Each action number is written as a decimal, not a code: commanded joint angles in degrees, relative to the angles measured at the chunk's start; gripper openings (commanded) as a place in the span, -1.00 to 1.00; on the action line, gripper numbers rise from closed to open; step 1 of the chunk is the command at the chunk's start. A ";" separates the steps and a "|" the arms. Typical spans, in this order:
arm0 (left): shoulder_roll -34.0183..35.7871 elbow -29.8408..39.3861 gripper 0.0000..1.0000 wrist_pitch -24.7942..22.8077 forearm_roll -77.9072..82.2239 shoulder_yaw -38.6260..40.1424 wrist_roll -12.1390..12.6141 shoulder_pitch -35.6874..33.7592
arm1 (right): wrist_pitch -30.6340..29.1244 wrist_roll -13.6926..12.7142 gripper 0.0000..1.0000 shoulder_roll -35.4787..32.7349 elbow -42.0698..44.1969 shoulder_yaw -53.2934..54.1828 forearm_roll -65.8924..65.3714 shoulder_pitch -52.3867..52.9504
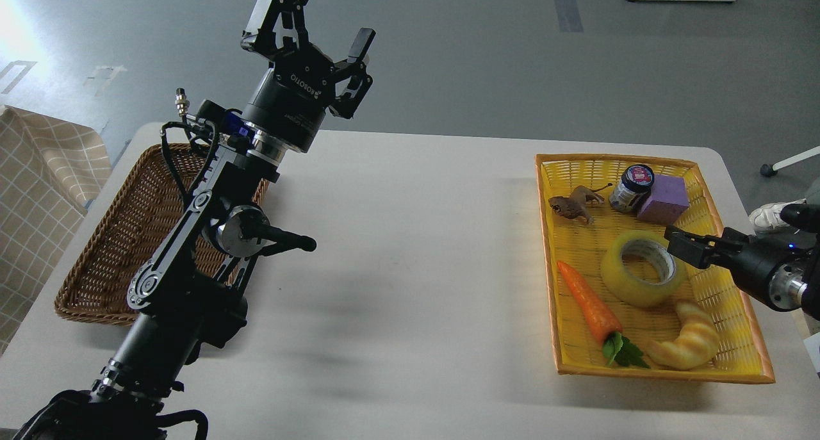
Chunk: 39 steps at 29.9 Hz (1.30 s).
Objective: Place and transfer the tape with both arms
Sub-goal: 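Insert the right gripper into the tape roll and grasp its rim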
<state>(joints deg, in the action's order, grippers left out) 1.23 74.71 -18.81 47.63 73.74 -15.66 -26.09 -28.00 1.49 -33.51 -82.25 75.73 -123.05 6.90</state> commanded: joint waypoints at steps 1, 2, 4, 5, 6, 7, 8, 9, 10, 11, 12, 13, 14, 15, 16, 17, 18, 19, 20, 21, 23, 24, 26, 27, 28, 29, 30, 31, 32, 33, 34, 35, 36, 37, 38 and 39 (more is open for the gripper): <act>0.17 0.00 0.96 0.01 -0.08 0.00 0.01 0.07 | 0.00 -0.44 0.98 0.55 0.34 -0.76 0.00 0.22; 0.17 0.00 0.96 0.01 -0.08 0.00 0.01 0.16 | 0.00 -0.96 0.98 0.99 1.38 -1.54 0.00 0.48; 0.17 -0.17 0.96 0.01 -0.08 0.00 0.01 -0.01 | 0.00 -1.31 0.98 1.26 2.97 -3.21 -0.08 1.53; 0.17 -0.17 0.96 0.01 -0.08 0.00 0.01 -0.01 | 0.00 -1.40 0.98 1.34 3.50 -4.09 -0.08 2.58; 0.17 -0.17 0.96 0.01 -0.08 0.00 0.01 -0.01 | 0.00 -1.40 0.98 1.35 3.76 -4.45 -0.08 2.94; 0.17 -0.17 0.96 0.01 -0.08 0.00 0.01 -0.01 | 0.00 -1.40 0.98 1.43 3.85 -4.54 -0.08 3.20; 0.17 -0.26 0.96 0.01 -0.08 0.00 -0.07 -0.01 | 0.00 -1.49 0.98 1.69 4.20 -4.45 -0.08 3.38; 0.26 -0.35 0.96 0.01 -0.08 0.00 -0.07 -0.01 | 0.00 -1.49 0.98 1.96 4.38 -4.45 -0.08 3.47; 0.26 -0.35 0.96 0.01 -0.16 0.00 -0.07 -0.01 | 0.00 -1.58 0.98 2.31 5.08 -4.54 -0.08 3.65; 0.26 -0.44 0.96 0.01 -0.17 0.00 -0.07 -0.10 | 0.00 -1.75 0.97 2.57 5.78 -4.71 -0.08 4.17; 0.26 -0.44 0.96 0.01 -0.17 0.00 -0.07 -0.10 | 0.00 -1.76 0.97 2.66 5.96 -4.80 -0.08 4.26; 0.26 -0.44 0.96 0.01 -0.17 0.00 -0.07 -0.10 | 0.00 -1.76 0.97 2.75 6.14 -5.32 -0.08 4.44; 0.26 -0.44 0.96 0.01 -0.17 0.00 -0.07 -0.10 | 0.00 -1.76 0.97 2.75 6.14 -5.33 -0.08 4.44; 0.26 -0.44 0.96 0.01 -0.17 0.00 -0.07 -0.19 | 0.00 -1.76 0.97 2.66 6.31 -5.94 -0.08 4.53; 0.35 -0.53 0.96 0.01 -0.17 0.00 -0.07 -0.10 | 0.00 -1.76 0.97 2.66 6.32 -6.38 -0.61 4.61; 0.35 -0.53 0.96 0.01 -0.17 0.00 -0.07 -0.10 | 0.00 -1.76 0.97 2.75 6.40 -6.56 -1.57 4.70; 0.44 -0.53 0.96 0.01 -0.17 0.00 -0.07 -0.10 | 0.00 -1.84 0.97 2.75 6.49 -6.65 -1.95 4.70; 0.44 -0.53 0.96 0.01 -0.08 0.00 -0.07 -0.02 | 0.00 -1.84 0.97 3.10 6.75 -6.74 -1.95 4.70; 0.44 -0.53 0.96 0.01 -0.16 0.00 -0.07 -0.01 | 0.00 -1.76 0.97 3.28 6.93 -6.82 -1.95 4.70; 0.35 -0.53 0.96 0.01 -0.17 0.00 -0.07 0.07 | 0.00 -1.84 0.97 3.45 7.02 -6.82 -1.95 4.70; 0.44 -0.53 0.96 0.01 -0.08 0.00 -0.07 0.07 | 0.00 -1.84 0.95 4.07 7.37 -6.91 -1.95 4.70; 0.44 -0.53 0.96 0.01 -0.08 0.00 -0.07 0.16 | 0.00 -1.84 0.92 4.42 7.63 -6.91 -1.95 4.61; 0.53 -0.53 0.96 0.01 -0.08 -0.09 -0.07 0.34 | 0.00 -1.84 0.88 4.60 7.90 -6.91 -1.95 4.61; 0.53 -0.53 0.96 0.01 -0.08 -0.09 -0.07 0.34 | 0.00 -1.84 0.87 4.60 8.07 -6.91 -1.95 4.61; 0.53 -0.53 0.96 0.01 -0.08 -0.09 -0.07 0.34 | 0.00 -2.02 0.85 4.68 8.68 -7.17 -1.95 4.61; 0.53 -0.61 0.96 0.01 -0.08 -0.09 -0.07 0.34 | 0.00 -2.28 0.82 4.60 8.95 -7.44 -1.95 4.70; 0.53 -0.53 0.96 0.01 -0.08 -0.09 -0.07 0.34 | 0.00 -2.98 0.74 4.68 9.56 -7.79 -1.95 4.79; 0.53 -0.53 0.96 0.01 -0.08 -0.09 -0.07 0.34 | 0.00 -3.33 0.53 4.60 9.65 -7.88 -1.95 4.70; 0.53 -0.53 0.96 0.01 -0.08 -0.09 -0.07 0.34 | 0.00 -3.34 0.39 4.51 9.65 -7.88 -1.95 4.70; 0.53 -0.53 0.96 0.01 -0.08 -0.09 -0.07 0.42 | 0.00 -3.34 0.25 4.34 9.65 -7.97 -1.95 4.70; 0.53 -0.53 0.96 0.01 0.01 -0.17 -0.07 0.42 | 0.00 -3.25 -0.01 4.25 9.74 -7.97 -1.95 4.70; 0.53 -0.53 0.96 0.01 0.01 -0.26 0.01 0.51 | 0.00 -3.25 -0.11 4.16 9.74 -7.97 -1.95 4.70; 0.53 -0.53 0.96 0.01 0.01 -0.26 -0.07 0.51 | 0.00 -2.99 -0.35 4.07 10.09 -7.97 -1.95 4.70; 0.53 -0.53 0.96 0.09 0.01 -0.26 -0.07 0.43 | 0.00 -2.90 -0.49 4.07 10.36 -7.97 -1.95 4.70; 0.53 -0.53 0.96 0.09 0.01 -0.18 0.01 0.42 | 0.00 -2.81 -0.66 4.07 10.53 -7.97 -1.95 4.70; 0.53 -0.53 0.96 0.09 0.01 -0.18 -0.07 0.42 | 0.00 -2.72 -0.74 4.07 10.53 -7.97 -1.95 4.79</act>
<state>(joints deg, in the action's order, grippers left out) 1.76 74.16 -18.80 47.62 73.51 -15.73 -25.61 -28.00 -1.55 -29.37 -72.07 67.77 -125.00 11.60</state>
